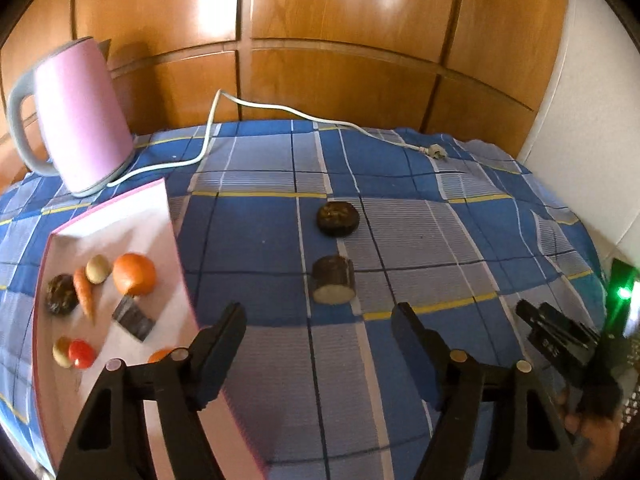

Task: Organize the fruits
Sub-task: 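Grasp the dark cylindrical slice with the left tool and lift it, then carry the slice into the tray, set it upright, open the left tool, then reach the right tool toward the dark brown round nut, then grasp the brown nut with the right tool and lift it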

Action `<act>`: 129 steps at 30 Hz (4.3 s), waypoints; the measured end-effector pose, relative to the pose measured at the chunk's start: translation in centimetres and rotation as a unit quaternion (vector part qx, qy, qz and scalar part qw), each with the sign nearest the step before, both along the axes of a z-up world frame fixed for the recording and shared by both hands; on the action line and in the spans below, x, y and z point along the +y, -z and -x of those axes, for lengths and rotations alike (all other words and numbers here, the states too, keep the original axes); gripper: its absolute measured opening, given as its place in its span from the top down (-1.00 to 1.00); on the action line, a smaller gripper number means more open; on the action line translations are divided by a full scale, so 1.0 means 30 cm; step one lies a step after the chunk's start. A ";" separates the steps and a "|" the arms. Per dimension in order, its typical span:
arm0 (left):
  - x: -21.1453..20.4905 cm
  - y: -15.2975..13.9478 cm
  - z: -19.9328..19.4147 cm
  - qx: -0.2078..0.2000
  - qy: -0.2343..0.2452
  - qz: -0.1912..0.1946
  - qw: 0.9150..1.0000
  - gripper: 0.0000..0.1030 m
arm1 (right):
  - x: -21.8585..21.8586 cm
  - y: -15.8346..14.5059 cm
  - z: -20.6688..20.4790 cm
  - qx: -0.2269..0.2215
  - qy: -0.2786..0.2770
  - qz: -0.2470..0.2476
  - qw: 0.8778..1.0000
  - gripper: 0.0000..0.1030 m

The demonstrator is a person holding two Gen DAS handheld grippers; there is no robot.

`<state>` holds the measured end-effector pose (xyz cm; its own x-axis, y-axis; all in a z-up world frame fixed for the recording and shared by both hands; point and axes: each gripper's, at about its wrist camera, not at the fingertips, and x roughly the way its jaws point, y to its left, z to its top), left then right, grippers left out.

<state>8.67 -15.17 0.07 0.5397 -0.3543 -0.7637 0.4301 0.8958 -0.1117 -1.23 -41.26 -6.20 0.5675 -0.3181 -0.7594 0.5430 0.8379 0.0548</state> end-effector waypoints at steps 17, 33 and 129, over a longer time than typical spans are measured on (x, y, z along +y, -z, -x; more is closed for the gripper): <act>-0.121 0.151 -0.144 0.047 0.007 -0.023 0.999 0.31 | 0.005 0.017 0.007 -0.004 -0.003 0.019 1.000 -0.11; -0.079 0.132 -0.079 0.032 0.003 -0.014 0.999 0.32 | 0.013 0.023 0.001 -0.001 -0.003 0.024 1.000 -0.16; 0.742 0.104 0.212 -0.013 -0.309 0.041 0.950 -0.72 | 0.379 -0.093 -0.518 0.015 -0.201 -0.032 0.979 -0.43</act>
<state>2.32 7.08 -3.04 0.6817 -0.0213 -0.7313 -0.1721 0.9669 -0.1886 14.30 -29.90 -3.42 0.6136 -0.0249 -0.7892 0.1718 0.9798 0.1026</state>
